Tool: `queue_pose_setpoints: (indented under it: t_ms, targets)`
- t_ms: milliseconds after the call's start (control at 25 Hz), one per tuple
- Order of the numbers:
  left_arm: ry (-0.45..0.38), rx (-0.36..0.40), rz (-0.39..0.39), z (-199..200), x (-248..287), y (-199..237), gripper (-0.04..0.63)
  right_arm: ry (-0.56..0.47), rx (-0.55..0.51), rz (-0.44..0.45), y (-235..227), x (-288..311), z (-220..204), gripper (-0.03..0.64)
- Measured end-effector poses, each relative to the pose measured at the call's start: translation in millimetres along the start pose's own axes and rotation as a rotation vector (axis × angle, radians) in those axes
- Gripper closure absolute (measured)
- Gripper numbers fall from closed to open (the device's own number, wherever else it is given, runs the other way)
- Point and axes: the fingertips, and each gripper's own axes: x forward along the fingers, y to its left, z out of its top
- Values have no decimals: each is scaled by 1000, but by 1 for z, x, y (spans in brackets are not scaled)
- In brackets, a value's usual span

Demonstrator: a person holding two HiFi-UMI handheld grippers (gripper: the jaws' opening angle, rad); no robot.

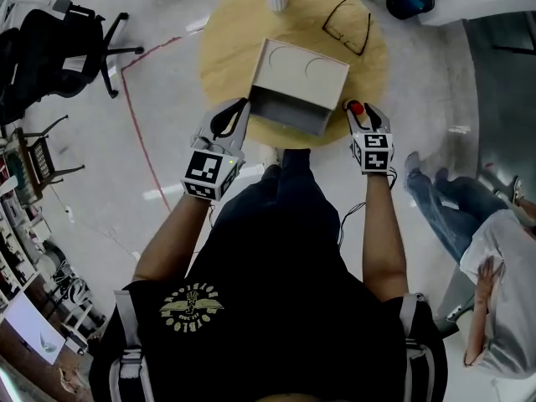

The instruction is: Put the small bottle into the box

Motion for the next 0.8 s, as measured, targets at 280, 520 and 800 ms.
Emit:
queue_pose_setpoints:
  t_ms: [280,520,800]
  targets:
    - [4,-11,7,-5,-7,3,595,38,-47,-17,3,7,-2,463]
    - [-23,-11,10,5,-19,5,595,37,-45,-5,10,-11,8,463]
    - [-64,-15,9,18,-29,10,595,25,-60,-10,14,-41,29,463]
